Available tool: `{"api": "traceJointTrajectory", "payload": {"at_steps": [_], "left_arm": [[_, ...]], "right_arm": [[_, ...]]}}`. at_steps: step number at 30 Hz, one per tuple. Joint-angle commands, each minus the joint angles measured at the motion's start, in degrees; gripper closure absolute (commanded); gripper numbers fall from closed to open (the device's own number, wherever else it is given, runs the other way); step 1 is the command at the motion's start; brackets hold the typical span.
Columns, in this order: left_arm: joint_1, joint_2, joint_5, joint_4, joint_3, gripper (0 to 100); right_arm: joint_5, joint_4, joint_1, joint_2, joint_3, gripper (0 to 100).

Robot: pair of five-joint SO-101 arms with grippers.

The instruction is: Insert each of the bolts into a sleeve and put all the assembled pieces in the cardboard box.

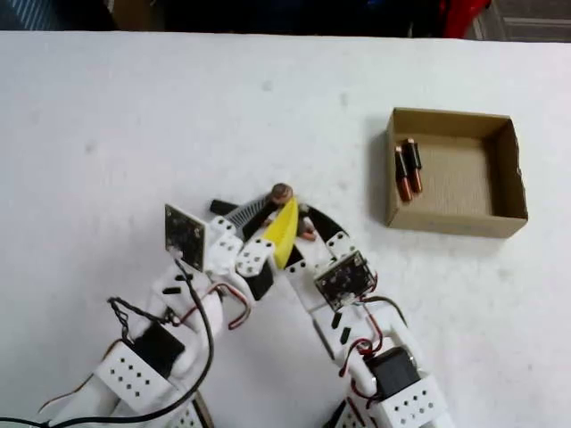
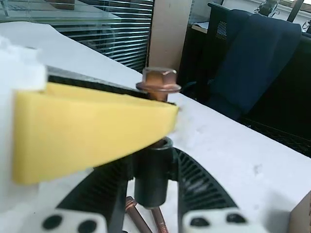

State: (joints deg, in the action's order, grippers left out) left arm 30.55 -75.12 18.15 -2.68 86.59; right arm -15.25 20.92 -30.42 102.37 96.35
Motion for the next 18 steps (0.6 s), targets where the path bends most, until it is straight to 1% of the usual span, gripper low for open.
{"api": "traceJointTrajectory", "payload": {"at_steps": [1, 18], "left_arm": [[-1.27, -0.66, 0.26, 1.58, 0.00, 94], [-1.63, -0.66, 0.18, 1.32, 0.09, 94]], "right_arm": [[-0.53, -1.01, 0.84, 0.31, 0.53, 98.1], [-0.44, -1.01, 1.01, 0.22, 0.53, 98.1]]}}
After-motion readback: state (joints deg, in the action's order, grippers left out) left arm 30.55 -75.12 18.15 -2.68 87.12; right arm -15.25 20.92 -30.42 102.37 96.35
